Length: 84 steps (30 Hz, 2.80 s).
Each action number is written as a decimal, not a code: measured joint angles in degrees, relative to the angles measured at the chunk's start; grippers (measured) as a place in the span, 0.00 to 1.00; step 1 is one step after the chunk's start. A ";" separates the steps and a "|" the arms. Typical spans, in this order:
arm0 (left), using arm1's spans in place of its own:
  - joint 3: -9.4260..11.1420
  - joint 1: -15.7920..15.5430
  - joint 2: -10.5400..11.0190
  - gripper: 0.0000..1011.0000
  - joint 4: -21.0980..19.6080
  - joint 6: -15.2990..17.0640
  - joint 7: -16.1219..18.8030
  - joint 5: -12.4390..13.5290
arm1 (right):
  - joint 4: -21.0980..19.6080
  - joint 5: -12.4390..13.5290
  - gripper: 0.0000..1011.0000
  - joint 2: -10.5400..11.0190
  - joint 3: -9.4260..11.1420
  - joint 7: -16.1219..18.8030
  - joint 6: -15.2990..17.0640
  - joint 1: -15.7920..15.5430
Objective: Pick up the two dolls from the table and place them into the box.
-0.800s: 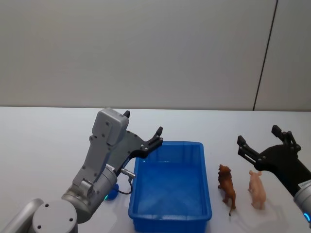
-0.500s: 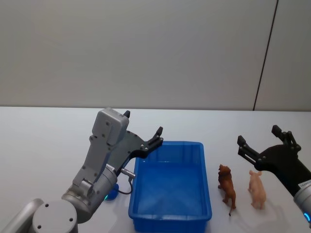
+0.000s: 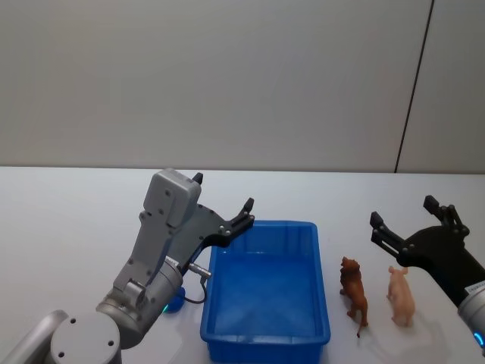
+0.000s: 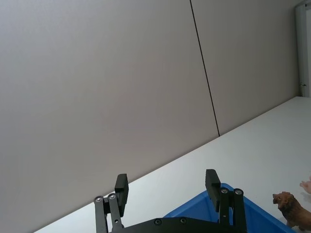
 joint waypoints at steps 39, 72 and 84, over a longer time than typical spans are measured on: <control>0.00 0.00 0.00 0.99 0.00 0.00 0.00 0.00 | 3.11 -4.79 0.99 -3.26 -1.18 -5.53 6.44 2.06; 0.00 0.00 0.00 0.99 0.00 0.00 0.00 0.00 | 7.92 -5.34 0.99 -5.14 -1.02 -11.25 12.94 0.59; 0.00 0.00 0.00 0.99 0.00 0.00 0.00 0.00 | 12.41 -5.27 0.99 -6.24 -0.74 -11.47 12.86 1.91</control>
